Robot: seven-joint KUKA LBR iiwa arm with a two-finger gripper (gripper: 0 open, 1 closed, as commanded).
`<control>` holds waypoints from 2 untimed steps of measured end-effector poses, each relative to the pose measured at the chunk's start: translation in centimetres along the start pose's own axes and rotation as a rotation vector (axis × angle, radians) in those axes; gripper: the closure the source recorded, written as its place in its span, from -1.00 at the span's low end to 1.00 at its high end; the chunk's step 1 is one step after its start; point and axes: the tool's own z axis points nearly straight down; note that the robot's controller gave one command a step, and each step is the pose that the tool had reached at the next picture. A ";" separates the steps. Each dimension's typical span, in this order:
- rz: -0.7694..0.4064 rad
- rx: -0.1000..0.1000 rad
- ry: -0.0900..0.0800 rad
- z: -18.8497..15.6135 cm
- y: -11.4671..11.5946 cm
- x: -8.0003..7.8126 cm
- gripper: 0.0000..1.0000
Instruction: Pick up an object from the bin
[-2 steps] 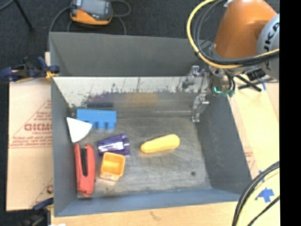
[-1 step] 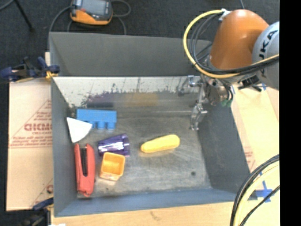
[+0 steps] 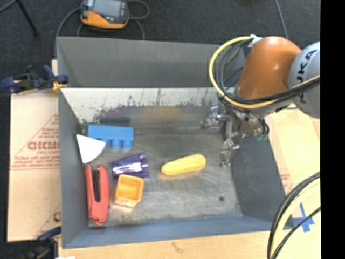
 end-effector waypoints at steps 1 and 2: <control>-0.028 0.002 -0.005 5.2 0.6 -1.6 -1.00; -0.132 -0.001 0.004 9.4 5.0 -1.0 -1.00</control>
Offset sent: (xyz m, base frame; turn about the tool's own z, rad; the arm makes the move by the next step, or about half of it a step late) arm -0.0087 0.0603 -0.0985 -0.1444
